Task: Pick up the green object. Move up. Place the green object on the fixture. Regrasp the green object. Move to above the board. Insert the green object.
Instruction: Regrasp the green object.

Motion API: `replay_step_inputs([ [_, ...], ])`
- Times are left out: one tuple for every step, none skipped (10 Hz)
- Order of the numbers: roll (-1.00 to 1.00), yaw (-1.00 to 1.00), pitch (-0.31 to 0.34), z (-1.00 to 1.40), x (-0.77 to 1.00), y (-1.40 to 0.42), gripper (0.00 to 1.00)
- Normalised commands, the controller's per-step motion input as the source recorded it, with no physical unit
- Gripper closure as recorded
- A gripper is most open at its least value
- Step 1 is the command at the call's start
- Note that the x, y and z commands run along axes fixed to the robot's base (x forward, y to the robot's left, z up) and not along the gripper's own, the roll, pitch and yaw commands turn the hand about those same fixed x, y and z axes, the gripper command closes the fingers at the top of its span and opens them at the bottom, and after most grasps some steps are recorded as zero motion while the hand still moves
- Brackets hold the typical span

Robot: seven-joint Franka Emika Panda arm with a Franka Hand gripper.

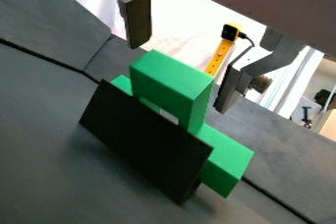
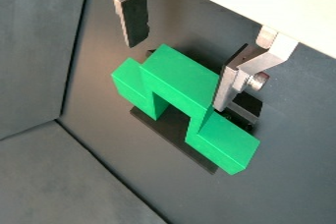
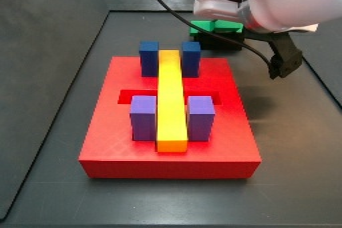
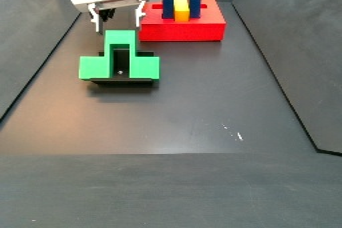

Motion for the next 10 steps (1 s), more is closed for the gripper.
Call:
replay_step_inputs([
  [-0.1, 0.0, 0.103, -0.13, 0.08, 0.06, 0.0],
  [-0.18, 0.0, 0.071, -0.08, 0.09, 0.07, 0.0],
  [-0.26, 0.0, 0.054, -0.02, 0.09, 0.11, 0.0],
  [-0.31, 0.03, 0.054, -0.05, 0.04, 0.15, 0.0],
  [-0.29, 0.05, 0.02, -0.05, 0.03, 0.09, 0.0],
  [-0.25, 0.03, 0.0, -0.05, 0.0, 0.09, 0.0],
  [-0.2, 0.03, 0.0, -0.07, 0.0, 0.07, 0.0],
  [-0.21, 0.03, 0.0, -0.06, 0.0, 0.07, 0.0],
  [-0.25, 0.04, 0.0, -0.04, 0.0, 0.1, 0.0],
  [-0.29, 0.03, 0.0, -0.02, 0.0, 0.14, 0.0],
])
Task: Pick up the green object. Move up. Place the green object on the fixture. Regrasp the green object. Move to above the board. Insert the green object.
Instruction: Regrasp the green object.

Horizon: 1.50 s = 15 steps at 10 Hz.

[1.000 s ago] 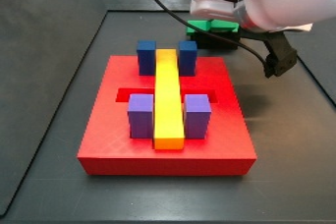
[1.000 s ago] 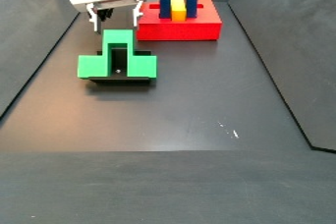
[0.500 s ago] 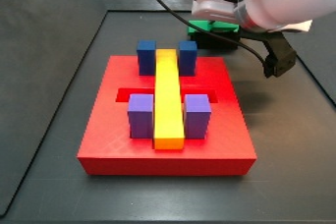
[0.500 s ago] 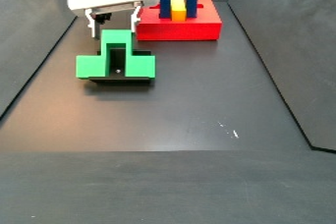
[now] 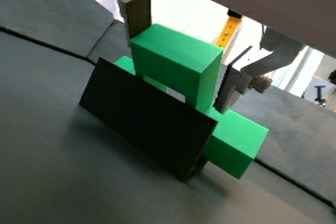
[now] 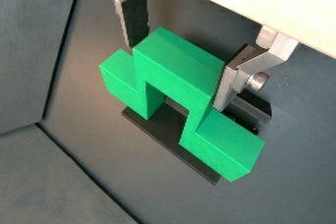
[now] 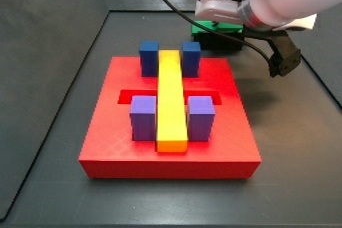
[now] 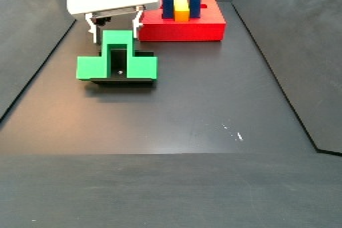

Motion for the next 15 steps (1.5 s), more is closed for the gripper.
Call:
replay_step_inputs([
  [-0.21, 0.0, 0.0, 0.0, 0.0, 0.17, 0.0],
  [-0.14, 0.0, 0.0, 0.0, 0.0, 0.09, 0.0],
  [-0.1, 0.0, 0.0, 0.0, 0.0, 0.07, 0.0],
  [0.0, 0.0, 0.0, 0.0, 0.0, 0.02, 0.0],
  [0.02, -0.02, 0.0, 0.0, -0.03, 0.0, 0.0],
  [0.01, 0.0, 0.0, 0.0, 0.0, 0.0, 0.0],
  [0.0, 0.0, 0.0, 0.0, 0.0, 0.01, 0.0],
  [0.0, 0.0, 0.0, 0.0, 0.0, 0.0, 1.0],
  [0.0, 0.0, 0.0, 0.0, 0.0, 0.0, 1.0],
  [0.0, 0.0, 0.0, 0.0, 0.0, 0.0, 1.0],
  [0.0, 0.0, 0.0, 0.0, 0.0, 0.0, 1.0],
  [0.0, 0.0, 0.0, 0.0, 0.0, 0.0, 1.0],
  [0.0, 0.0, 0.0, 0.0, 0.0, 0.0, 1.0],
  [0.0, 0.0, 0.0, 0.0, 0.0, 0.0, 1.0],
  [0.0, 0.0, 0.0, 0.0, 0.0, 0.0, 1.0],
])
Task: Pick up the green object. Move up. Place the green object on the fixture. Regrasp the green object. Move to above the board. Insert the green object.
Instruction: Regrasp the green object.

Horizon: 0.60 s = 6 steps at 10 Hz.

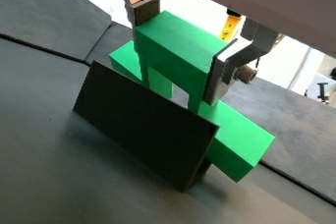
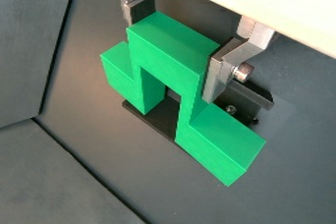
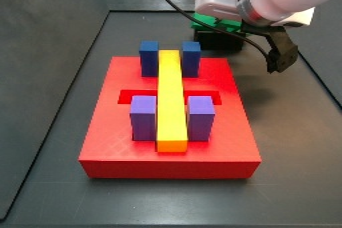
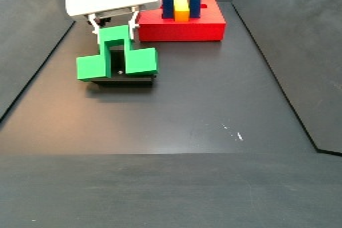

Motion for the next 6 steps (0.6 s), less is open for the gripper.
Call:
replay_step_inputs([
  [0.0, 0.0, 0.0, 0.0, 0.0, 0.0, 1.0],
  [0.0, 0.0, 0.0, 0.0, 0.0, 0.0, 1.0],
  [0.0, 0.0, 0.0, 0.0, 0.0, 0.0, 1.0],
  [0.0, 0.0, 0.0, 0.0, 0.0, 0.0, 1.0],
  [0.0, 0.0, 0.0, 0.0, 0.0, 0.0, 1.0],
  [0.0, 0.0, 0.0, 0.0, 0.0, 0.0, 1.0],
])
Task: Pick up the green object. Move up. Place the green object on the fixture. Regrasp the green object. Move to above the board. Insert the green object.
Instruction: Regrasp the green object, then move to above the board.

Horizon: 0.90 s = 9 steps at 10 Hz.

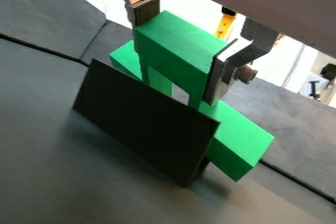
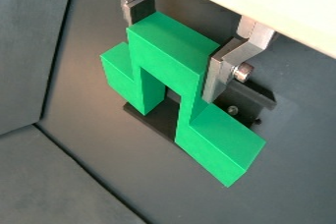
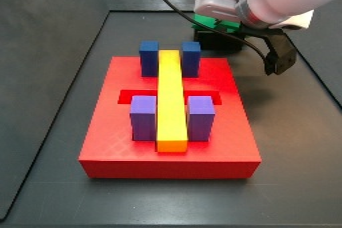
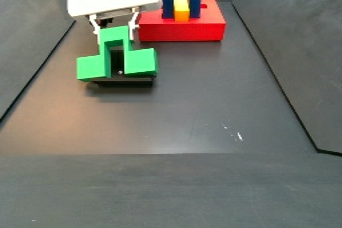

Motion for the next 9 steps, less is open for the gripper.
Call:
replay_step_inputs([
  [0.0, 0.0, 0.0, 0.0, 0.0, 0.0, 1.0],
  [0.0, 0.0, 0.0, 0.0, 0.0, 0.0, 1.0],
  [0.0, 0.0, 0.0, 1.4, 0.0, 0.0, 1.0],
  [-0.06, 0.02, -0.005, 1.4, -0.02, -0.03, 1.0],
  [-0.1, 0.02, -0.023, 1.4, -0.04, -0.02, 1.0],
  [-0.07, 0.02, -0.03, 1.4, -0.04, 0.0, 1.0],
  [-0.03, 0.0, -0.01, 1.4, -0.04, -0.02, 1.0],
  [-0.01, -0.01, -0.002, 1.4, -0.04, -0.03, 1.0],
  [-0.01, -0.01, 0.011, 1.4, -0.04, -0.02, 1.0],
])
